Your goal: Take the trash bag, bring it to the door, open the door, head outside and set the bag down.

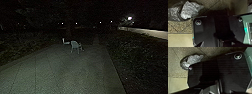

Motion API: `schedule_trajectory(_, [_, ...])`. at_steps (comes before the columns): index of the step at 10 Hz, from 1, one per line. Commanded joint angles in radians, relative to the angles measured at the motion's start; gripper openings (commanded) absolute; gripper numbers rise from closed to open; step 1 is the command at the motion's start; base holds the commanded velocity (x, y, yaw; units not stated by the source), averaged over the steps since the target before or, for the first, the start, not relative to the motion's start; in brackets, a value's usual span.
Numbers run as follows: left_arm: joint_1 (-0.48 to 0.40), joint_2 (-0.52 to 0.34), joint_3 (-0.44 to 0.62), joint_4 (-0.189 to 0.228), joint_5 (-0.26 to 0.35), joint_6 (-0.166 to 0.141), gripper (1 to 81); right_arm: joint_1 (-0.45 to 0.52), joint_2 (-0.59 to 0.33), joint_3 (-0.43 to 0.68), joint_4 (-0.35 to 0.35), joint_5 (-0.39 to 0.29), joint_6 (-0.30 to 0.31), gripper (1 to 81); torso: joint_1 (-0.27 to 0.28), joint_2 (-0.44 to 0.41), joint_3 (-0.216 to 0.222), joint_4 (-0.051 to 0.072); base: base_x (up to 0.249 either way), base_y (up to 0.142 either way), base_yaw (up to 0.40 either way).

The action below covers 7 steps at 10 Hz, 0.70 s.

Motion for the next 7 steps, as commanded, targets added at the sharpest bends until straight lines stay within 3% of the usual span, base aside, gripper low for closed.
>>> schedule_trajectory(1, [-0.011,0.023,-0.003,0.066,-0.019,0.016,81.1,0.042,0.007,0.015,-0.009,-0.05,-0.001,81.1,0.001,0.0,-0.001,0.0,0.0,0.0,0.0])
schedule_trajectory(7, [0.097,0.047,-0.052,0.087,-0.288,0.013,81.1,0.019,0.017,0.021,-0.015,-0.049,-0.009,81.1,0.001,-0.002,0.012,-0.004,0.0,0.0,0.0])
